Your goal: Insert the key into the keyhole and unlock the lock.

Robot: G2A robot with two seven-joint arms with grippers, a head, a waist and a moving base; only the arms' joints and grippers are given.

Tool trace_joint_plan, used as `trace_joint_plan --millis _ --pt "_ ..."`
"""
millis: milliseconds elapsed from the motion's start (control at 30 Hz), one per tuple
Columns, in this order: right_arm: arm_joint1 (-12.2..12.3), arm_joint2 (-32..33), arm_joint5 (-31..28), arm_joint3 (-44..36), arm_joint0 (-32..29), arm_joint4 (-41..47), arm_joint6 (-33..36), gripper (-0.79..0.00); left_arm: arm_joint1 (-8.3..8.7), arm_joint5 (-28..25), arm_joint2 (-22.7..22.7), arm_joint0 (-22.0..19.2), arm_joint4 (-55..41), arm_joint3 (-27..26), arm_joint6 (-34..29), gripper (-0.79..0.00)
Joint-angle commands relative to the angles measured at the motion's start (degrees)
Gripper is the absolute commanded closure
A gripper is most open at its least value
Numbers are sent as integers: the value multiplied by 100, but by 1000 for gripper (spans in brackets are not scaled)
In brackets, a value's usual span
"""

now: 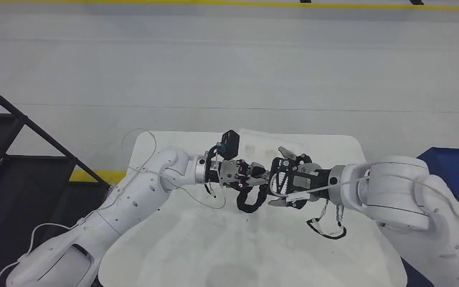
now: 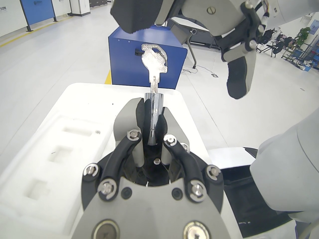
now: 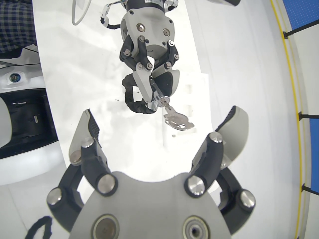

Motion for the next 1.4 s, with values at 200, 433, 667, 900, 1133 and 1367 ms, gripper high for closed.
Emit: trace_joint_plan --millis 200,433,667,900,1133,1367 --pt "79 102 -308 -170 -157 -411 -216 -289 47 0 11 31 -17 -102 -54 0" --pt "118 109 -290 -296 -265 -948 -290 -237 76 0 40 38 -44 -164 -63 0" --pt "142 98 -276 -339 -337 -1174 -410 -252 105 0 75 41 -66 -213 -75 0" --pt "167 75 -323 -332 -378 -1147 -440 0 129 0 95 20 -101 -237 -69 0" --pt "175 78 -151 -259 -371 -823 -547 0 136 0 146 -4 -116 -241 -67 0" --pt "179 151 286 -189 -387 -361 -585 0 135 0 176 -31 -68 -234 -38 0"
